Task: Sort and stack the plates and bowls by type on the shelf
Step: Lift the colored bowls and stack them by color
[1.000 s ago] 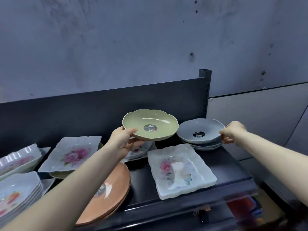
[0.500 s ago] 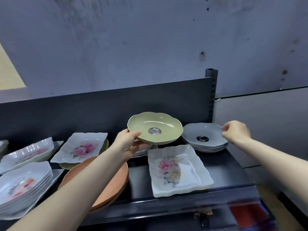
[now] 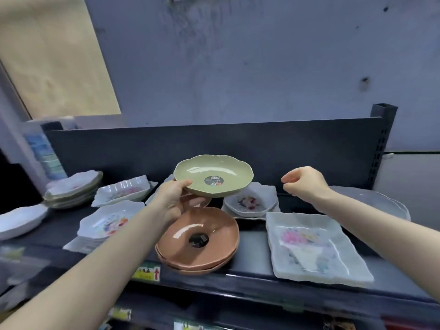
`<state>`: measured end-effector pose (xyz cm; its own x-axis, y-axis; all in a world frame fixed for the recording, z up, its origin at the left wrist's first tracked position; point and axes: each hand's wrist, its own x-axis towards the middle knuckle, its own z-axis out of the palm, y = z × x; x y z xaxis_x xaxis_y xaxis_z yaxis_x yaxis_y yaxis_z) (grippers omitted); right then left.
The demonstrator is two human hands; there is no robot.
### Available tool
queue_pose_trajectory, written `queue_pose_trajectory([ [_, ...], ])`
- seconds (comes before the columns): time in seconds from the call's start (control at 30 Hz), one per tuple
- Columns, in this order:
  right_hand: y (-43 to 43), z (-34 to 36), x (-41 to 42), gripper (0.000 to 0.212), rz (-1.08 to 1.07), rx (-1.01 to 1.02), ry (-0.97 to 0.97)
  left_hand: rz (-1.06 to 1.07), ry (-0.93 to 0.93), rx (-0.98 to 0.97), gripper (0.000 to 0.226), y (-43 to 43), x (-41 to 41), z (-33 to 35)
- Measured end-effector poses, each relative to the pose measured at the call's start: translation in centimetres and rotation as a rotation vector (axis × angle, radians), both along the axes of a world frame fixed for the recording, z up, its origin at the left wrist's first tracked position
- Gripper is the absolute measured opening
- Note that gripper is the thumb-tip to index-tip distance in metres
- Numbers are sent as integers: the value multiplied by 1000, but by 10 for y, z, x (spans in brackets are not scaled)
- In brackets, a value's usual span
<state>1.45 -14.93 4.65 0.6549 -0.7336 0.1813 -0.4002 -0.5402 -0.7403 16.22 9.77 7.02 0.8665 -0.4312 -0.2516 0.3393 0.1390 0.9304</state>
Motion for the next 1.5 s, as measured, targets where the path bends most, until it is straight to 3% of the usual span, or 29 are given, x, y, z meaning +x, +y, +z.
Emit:
queue_pose_trajectory([
  [0.1, 21, 2, 21, 25, 45, 5, -6, 47, 12, -6, 8, 31, 12, 4],
  [0.4, 90, 0, 87, 21, 95, 14, 11, 127, 6, -21, 20, 121, 73, 13],
  [0.57, 138, -4, 124, 24, 102, -5, 28, 126, 20, -31, 6, 169, 112, 15],
  [0.93, 224, -17, 202, 27, 68, -61, 75, 158, 12, -48, 8, 272, 200, 8],
  [1.4, 190, -45, 235, 31, -196, -233, 351, 97, 40, -69, 9, 285, 245, 2],
  [1.5, 182, -45, 237, 15, -192, -230, 448, 74, 53, -62, 9, 271, 244, 2],
])
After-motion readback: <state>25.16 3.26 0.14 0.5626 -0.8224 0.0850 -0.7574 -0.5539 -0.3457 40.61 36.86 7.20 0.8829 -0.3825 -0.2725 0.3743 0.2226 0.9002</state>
